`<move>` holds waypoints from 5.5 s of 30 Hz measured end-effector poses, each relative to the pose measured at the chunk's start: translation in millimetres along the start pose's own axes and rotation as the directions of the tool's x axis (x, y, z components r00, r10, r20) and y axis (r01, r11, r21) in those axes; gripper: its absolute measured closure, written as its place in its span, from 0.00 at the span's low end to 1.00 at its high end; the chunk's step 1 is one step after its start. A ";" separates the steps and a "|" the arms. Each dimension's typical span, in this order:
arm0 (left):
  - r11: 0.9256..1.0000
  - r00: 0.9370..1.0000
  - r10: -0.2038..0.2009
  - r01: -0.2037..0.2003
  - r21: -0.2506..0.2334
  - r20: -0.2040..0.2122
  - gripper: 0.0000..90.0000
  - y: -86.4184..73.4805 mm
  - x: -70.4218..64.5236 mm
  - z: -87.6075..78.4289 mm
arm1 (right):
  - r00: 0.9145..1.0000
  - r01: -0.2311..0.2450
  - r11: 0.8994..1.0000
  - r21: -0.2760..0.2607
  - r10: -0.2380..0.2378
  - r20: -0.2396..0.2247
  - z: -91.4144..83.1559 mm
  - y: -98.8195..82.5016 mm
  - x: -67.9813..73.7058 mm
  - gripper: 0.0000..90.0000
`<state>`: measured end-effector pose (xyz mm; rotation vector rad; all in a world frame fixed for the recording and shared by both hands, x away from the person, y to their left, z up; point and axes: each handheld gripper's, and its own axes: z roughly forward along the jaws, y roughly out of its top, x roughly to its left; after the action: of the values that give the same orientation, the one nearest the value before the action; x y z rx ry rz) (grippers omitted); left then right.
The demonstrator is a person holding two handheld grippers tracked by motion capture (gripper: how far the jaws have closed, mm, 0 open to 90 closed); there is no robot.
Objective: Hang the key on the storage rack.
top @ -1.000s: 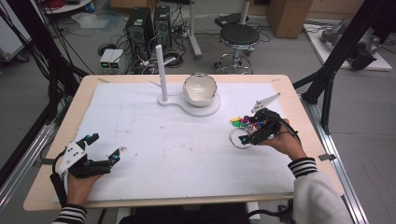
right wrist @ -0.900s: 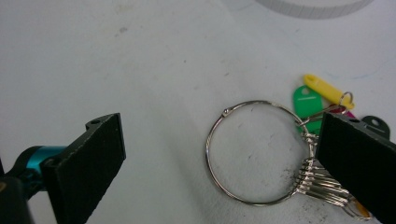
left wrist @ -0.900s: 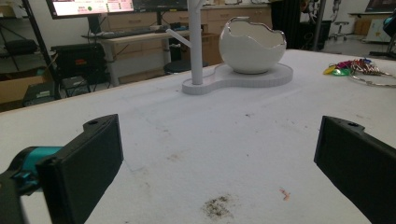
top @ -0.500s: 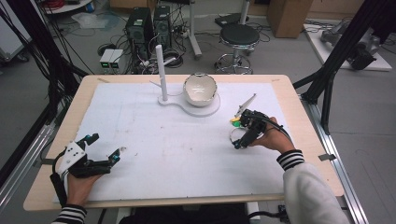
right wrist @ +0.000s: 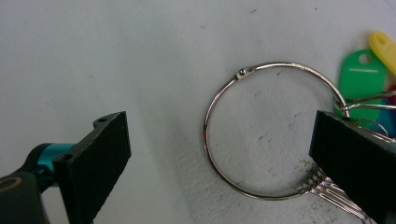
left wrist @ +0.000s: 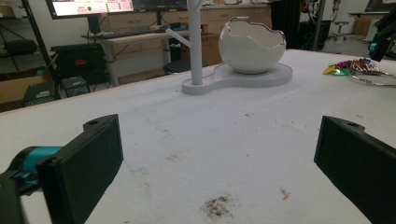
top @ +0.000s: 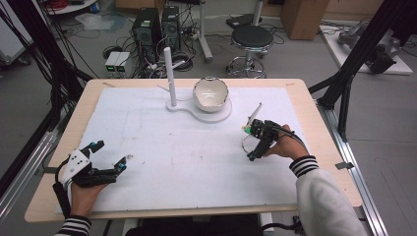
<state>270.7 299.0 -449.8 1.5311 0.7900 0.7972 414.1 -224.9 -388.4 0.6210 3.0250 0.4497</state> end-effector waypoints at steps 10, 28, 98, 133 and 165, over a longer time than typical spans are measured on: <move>1.000 1.000 0.003 -0.003 0.000 0.001 0.02 0.0 -0.1 -0.1 | 1.000 0.001 0.998 0.062 -0.002 0.020 8.1 3.1 0.8 0.19; 1.000 1.000 0.002 -0.002 0.001 0.000 0.02 0.0 0.0 0.0 | 0.999 0.035 0.983 0.179 -0.041 0.032 14.7 9.7 5.2 0.56; 0.999 0.976 0.036 -0.032 -0.026 0.215 0.02 71.6 18.8 25.4 | 0.995 0.056 0.868 -0.494 -0.089 -0.042 -79.4 5.0 22.1 0.99; 0.978 0.781 0.103 -0.193 0.083 0.615 0.02 165.0 -50.2 149.6 | 0.947 0.080 0.658 -0.749 -0.285 -0.150 -76.4 32.0 29.7 0.99; 0.962 0.631 0.103 -0.261 0.085 0.769 0.46 155.8 -79.2 171.7 | 0.927 0.110 0.646 -0.755 -0.341 -0.157 -74.6 38.7 36.6 0.99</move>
<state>379.8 126.5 -314.3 1.9276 0.0624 0.1412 389.5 -197.2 -304.6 0.1012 2.6845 1.7493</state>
